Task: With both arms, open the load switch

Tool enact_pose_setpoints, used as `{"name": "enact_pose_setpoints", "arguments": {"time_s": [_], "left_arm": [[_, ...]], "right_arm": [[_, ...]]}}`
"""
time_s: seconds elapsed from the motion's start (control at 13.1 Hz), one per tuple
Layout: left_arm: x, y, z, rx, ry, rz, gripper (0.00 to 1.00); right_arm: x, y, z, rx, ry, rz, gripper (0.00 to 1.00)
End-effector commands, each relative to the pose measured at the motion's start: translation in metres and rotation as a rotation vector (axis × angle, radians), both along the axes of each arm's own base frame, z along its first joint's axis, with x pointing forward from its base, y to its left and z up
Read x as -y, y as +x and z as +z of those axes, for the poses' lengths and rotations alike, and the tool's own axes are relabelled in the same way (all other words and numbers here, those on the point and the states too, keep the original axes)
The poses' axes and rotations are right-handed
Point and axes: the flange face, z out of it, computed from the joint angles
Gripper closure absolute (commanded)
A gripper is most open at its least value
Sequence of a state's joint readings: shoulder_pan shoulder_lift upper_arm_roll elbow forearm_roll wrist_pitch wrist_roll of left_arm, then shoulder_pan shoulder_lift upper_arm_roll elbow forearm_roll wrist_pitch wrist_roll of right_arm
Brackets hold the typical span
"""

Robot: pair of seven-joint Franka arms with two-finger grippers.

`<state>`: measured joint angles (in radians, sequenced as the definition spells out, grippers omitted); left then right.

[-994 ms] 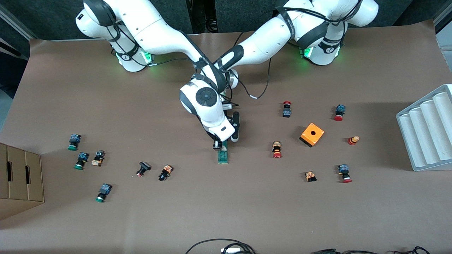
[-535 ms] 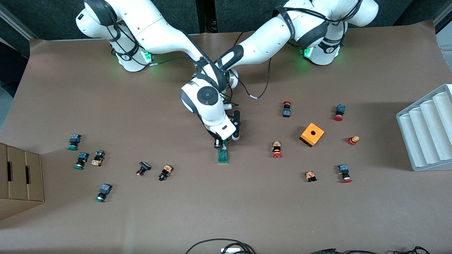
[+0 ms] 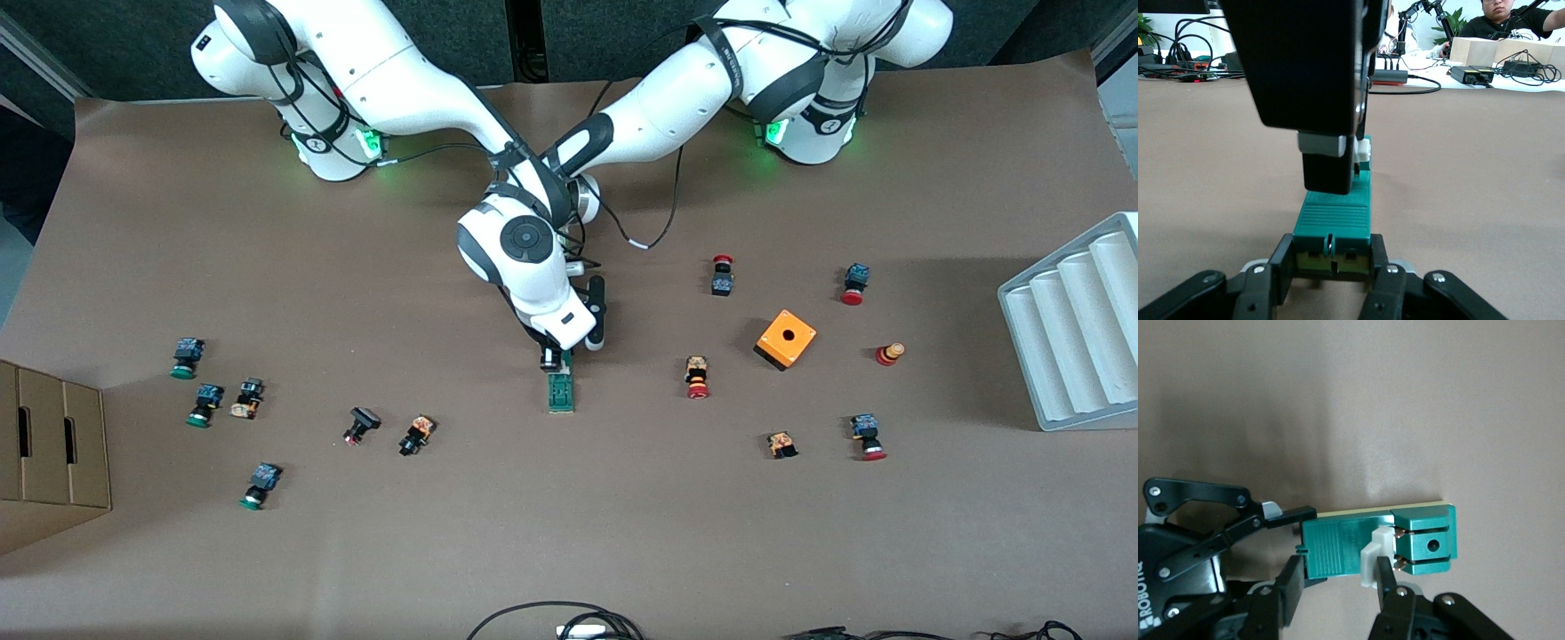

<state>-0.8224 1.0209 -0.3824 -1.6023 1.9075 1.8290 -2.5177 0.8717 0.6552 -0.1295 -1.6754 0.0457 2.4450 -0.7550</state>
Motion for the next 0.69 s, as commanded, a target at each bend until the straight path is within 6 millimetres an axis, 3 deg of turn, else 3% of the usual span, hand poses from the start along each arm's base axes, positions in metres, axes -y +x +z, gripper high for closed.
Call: {"name": "enact_pose_setpoints", "arguments": {"time_s": [0.0, 0.61], "left_arm": [[-0.003, -0.002, -0.01, 0.005, -0.003, 0.021, 0.72], [-0.003, -0.002, -0.01, 0.005, -0.003, 0.021, 0.72]], "right_arm": [[-0.005, -0.012, -0.009, -0.001, -0.017, 0.001, 0.48], [-0.007, -0.012, -0.024, 0.029, -0.015, 0.004, 0.5]]}}
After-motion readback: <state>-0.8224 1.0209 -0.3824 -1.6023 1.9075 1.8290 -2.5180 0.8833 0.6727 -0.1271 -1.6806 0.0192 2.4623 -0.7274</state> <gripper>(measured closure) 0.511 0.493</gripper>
